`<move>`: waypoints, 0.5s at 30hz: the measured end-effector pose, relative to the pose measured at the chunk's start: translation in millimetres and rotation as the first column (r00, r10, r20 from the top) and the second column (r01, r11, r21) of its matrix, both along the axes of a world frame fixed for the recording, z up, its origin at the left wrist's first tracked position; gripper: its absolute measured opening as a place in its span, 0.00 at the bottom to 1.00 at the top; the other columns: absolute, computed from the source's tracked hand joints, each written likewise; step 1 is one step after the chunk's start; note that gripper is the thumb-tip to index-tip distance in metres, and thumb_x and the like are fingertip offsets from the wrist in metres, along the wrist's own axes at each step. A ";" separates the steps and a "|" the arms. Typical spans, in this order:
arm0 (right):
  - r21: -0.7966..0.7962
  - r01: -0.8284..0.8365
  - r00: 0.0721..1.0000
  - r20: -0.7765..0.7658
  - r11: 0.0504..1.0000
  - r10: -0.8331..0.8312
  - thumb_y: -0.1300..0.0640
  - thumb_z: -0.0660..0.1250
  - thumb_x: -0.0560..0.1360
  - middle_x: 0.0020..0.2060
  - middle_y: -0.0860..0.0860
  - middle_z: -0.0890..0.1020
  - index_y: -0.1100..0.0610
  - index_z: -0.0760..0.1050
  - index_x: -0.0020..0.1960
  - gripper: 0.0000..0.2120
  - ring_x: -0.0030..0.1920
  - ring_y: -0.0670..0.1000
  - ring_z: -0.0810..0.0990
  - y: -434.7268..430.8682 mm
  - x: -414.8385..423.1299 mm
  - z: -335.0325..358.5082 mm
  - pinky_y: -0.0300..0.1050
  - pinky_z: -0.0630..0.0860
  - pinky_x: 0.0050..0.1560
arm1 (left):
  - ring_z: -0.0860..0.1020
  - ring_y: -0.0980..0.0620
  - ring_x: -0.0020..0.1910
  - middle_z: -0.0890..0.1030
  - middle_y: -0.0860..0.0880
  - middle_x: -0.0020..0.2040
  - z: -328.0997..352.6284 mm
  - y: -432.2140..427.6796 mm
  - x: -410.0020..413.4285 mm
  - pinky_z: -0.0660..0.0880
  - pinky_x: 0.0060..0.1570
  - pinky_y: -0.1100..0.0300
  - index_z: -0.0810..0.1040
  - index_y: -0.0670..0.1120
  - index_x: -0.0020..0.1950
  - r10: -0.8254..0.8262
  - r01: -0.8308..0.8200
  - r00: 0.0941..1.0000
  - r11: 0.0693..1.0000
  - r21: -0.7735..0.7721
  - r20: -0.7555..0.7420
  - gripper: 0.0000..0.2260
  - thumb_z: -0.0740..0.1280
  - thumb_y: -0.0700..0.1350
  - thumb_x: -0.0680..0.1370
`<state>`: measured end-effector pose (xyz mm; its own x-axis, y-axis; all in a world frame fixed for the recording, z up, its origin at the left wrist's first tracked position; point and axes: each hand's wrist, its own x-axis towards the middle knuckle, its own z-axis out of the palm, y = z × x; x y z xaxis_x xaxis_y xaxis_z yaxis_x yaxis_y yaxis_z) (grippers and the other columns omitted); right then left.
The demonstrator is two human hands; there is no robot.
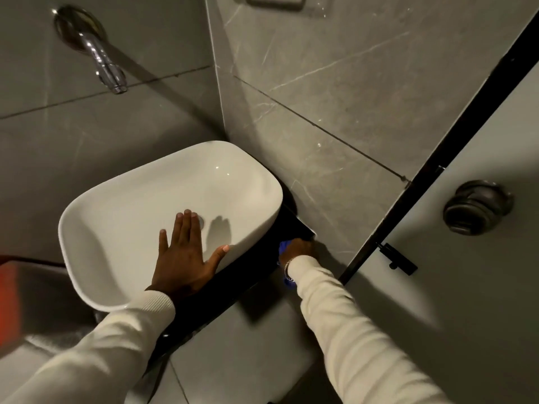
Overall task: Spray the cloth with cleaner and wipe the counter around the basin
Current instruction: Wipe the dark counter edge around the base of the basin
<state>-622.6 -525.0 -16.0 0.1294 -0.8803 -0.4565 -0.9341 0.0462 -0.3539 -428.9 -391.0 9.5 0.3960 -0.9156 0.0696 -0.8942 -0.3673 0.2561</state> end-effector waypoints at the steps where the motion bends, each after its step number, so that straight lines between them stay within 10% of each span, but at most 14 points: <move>1: 0.019 0.024 0.997 0.071 1.000 -0.025 0.56 0.65 0.78 0.65 0.62 0.76 0.62 0.74 0.63 0.16 0.65 0.60 0.76 10.9 -3.7 8.1 0.48 0.73 0.63 | 0.42 0.50 0.80 0.46 0.46 0.81 4.8 4.7 -1.4 0.44 0.77 0.46 0.46 0.44 0.79 -0.029 0.027 0.999 0.998 -0.054 -0.042 0.42 0.45 0.71 0.73; 6: -0.187 0.214 0.856 0.510 0.959 -0.092 0.55 0.68 0.75 0.54 0.60 0.83 0.60 0.76 0.55 0.11 0.56 0.60 0.80 78.9 3.7 47.2 0.45 0.74 0.52 | 0.67 0.55 0.72 0.72 0.53 0.70 36.1 37.3 -26.5 0.63 0.69 0.65 0.69 0.47 0.72 -0.083 -0.228 0.762 0.894 -0.387 -0.642 0.22 0.61 0.51 0.79; 11: -0.453 0.154 0.652 0.714 0.878 0.255 0.58 0.74 0.69 0.57 0.54 0.82 0.56 0.73 0.61 0.22 0.57 0.52 0.80 168.2 72.9 103.8 0.44 0.77 0.58 | 0.81 0.49 0.58 0.84 0.46 0.58 75.3 90.4 -23.5 0.77 0.60 0.55 0.78 0.46 0.63 -0.254 -0.403 0.159 0.865 -0.298 -0.954 0.19 0.60 0.53 0.77; 15: -0.407 -0.148 0.623 0.670 0.901 0.405 0.66 0.72 0.66 0.71 0.55 0.71 0.58 0.64 0.73 0.37 0.70 0.55 0.71 227.9 136.8 122.5 0.51 0.70 0.70 | 0.81 0.47 0.58 0.83 0.43 0.58 95.7 138.4 23.3 0.77 0.58 0.54 0.77 0.43 0.62 -0.281 -0.560 0.162 0.763 -0.323 -0.946 0.14 0.65 0.43 0.78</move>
